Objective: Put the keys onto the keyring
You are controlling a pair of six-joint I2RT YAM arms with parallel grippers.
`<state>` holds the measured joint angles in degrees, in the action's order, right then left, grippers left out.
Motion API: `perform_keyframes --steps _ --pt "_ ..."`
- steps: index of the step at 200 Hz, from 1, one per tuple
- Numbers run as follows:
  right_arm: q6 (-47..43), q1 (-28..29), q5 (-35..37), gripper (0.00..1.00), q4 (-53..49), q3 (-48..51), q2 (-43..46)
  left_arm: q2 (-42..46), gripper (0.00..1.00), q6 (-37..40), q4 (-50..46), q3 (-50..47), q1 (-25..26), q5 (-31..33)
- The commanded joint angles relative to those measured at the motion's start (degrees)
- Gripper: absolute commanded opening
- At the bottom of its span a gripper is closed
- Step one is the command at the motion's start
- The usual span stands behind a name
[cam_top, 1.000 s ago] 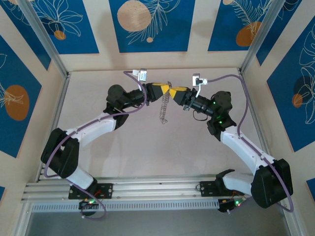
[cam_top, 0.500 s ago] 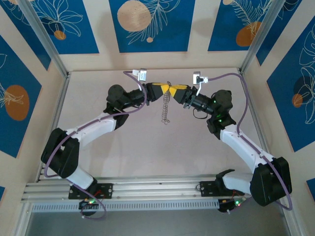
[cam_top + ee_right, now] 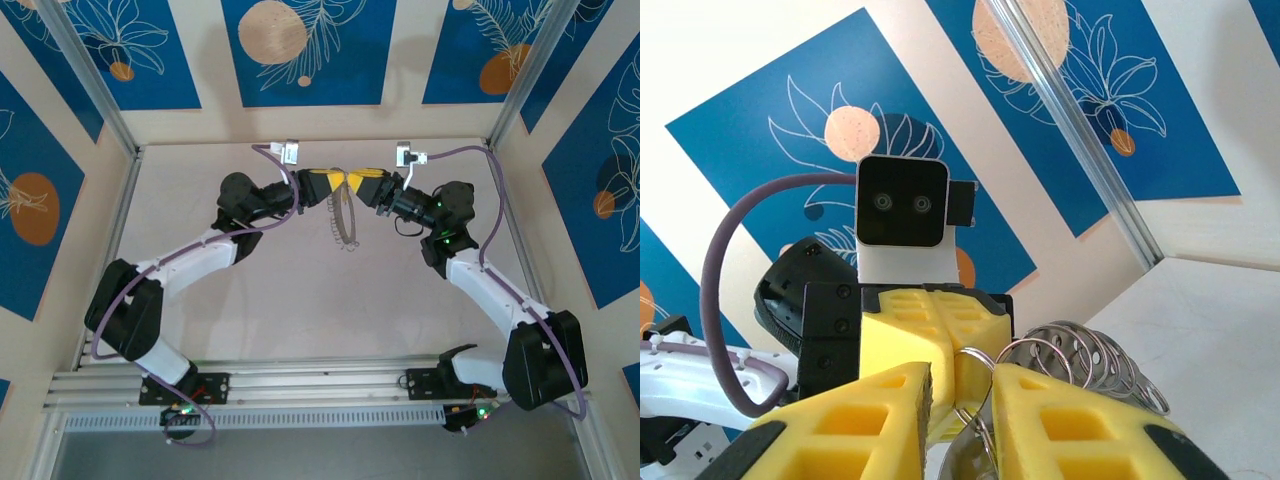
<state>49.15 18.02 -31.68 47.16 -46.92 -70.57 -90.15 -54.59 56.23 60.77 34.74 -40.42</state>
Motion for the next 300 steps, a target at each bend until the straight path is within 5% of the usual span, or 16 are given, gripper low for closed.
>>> perform_keyframes --steps 1,142,300 --pt "1.07 -0.44 -0.62 0.27 1.83 -1.82 -0.88 0.06 0.00 -1.37 5.48 0.66 1.02 -2.66" --pt "5.38 -3.43 -2.38 0.35 6.95 -0.19 -1.68 0.04 0.00 -1.89 6.00 0.77 1.15 -3.08" --pt "3.54 -1.09 -4.13 0.20 5.03 -1.59 -2.91 -0.20 0.00 -1.84 5.90 1.14 1.36 -3.18"
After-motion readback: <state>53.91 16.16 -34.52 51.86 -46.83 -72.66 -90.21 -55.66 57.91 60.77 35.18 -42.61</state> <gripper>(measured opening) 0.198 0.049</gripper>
